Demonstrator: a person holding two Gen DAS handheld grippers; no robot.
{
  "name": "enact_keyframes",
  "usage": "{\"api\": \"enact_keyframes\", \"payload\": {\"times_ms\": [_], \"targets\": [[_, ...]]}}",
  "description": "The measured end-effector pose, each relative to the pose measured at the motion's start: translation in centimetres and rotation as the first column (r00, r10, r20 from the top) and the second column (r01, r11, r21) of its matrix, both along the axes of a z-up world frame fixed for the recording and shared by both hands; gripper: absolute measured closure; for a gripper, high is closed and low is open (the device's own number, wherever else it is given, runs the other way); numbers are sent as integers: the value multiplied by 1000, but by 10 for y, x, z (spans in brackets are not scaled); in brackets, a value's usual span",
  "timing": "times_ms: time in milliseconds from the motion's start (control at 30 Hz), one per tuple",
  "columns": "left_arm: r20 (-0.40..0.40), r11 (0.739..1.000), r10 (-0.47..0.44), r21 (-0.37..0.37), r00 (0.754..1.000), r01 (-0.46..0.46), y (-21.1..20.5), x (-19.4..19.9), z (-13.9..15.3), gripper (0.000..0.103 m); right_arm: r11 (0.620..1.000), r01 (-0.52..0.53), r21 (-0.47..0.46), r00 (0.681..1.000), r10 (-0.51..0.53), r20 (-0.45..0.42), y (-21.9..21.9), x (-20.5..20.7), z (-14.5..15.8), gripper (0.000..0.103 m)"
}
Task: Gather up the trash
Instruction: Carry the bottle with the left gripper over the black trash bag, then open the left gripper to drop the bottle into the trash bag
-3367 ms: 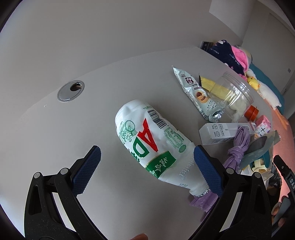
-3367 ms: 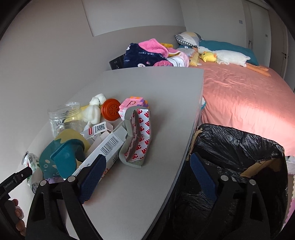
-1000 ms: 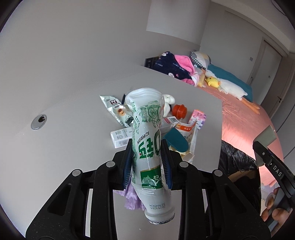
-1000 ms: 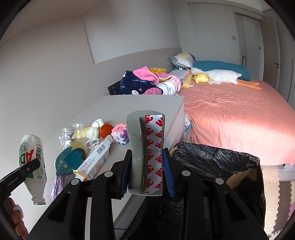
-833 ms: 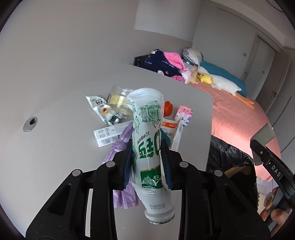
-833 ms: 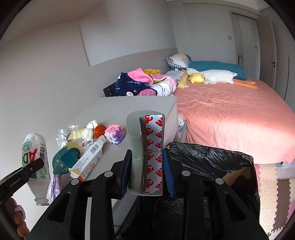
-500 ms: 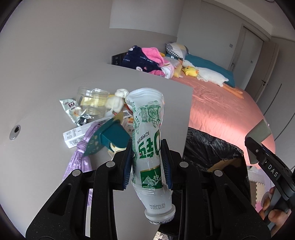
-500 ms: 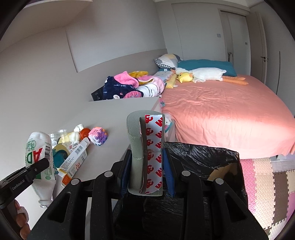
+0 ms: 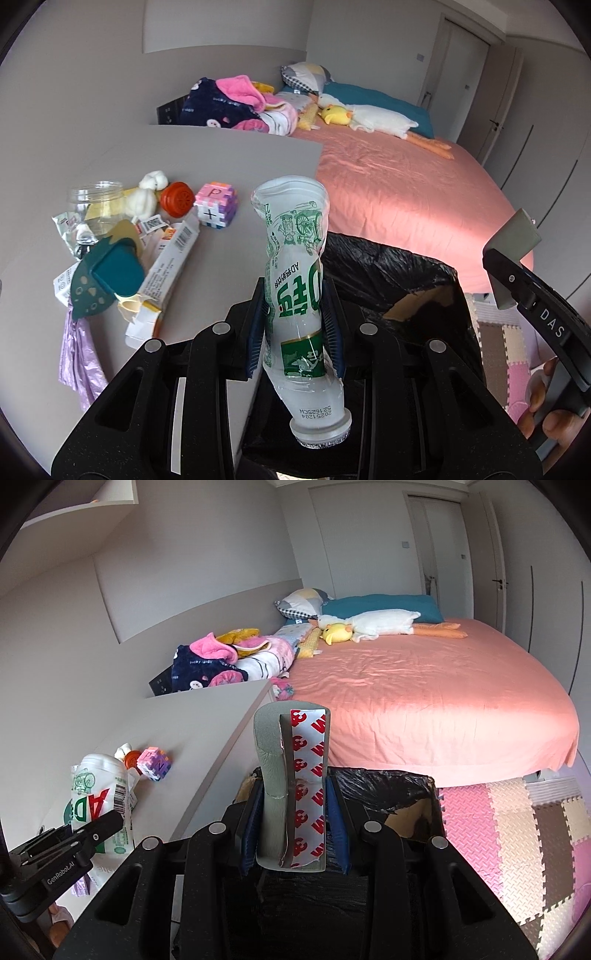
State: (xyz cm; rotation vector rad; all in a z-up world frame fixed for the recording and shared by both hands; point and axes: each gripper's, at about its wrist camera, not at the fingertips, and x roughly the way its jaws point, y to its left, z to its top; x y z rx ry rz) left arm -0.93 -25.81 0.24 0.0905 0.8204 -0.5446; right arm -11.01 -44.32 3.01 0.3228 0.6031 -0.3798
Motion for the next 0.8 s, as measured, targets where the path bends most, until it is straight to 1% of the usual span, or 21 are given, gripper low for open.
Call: {"api": "enact_keyframes", "payload": {"times_ms": [233,300,333,367,400,467,500,633,800], "targets": [[-34,995,-102,-4,994,102,-33,-8,-7,74,999,33,9,999,-33,1,-14,-10,0,68],[-58,987,-161,-1,985,161,-43,-12,-10,72,999,44,17,999,-44,-3,-18,-12,0,66],[-78,980,-199,13,977,200,-50,-13,-13,69,998,61,21,998,-61,0,-20,-15,0,48],[-90,974,-220,31,971,224,-56,-15,-16,40,997,80,17,997,-81,7,-22,-17,1,37],[-90,971,-234,35,968,237,-59,-18,-18,5,995,103,5,995,-103,14,-23,-19,2,24],[-63,962,-270,17,961,271,-61,-24,-19,7,992,128,1,991,-128,22,-27,-23,3,21],[-65,960,-278,14,958,279,-62,-26,-20,6,991,135,7,990,-135,26,-29,-24,3,21],[-86,961,-276,-3,957,277,-59,-24,-21,6,989,146,16,989,-146,28,-33,-25,2,20],[-91,965,-262,-2,961,263,-52,-20,-21,6,990,135,28,990,-136,27,-31,-21,-1,20]]}}
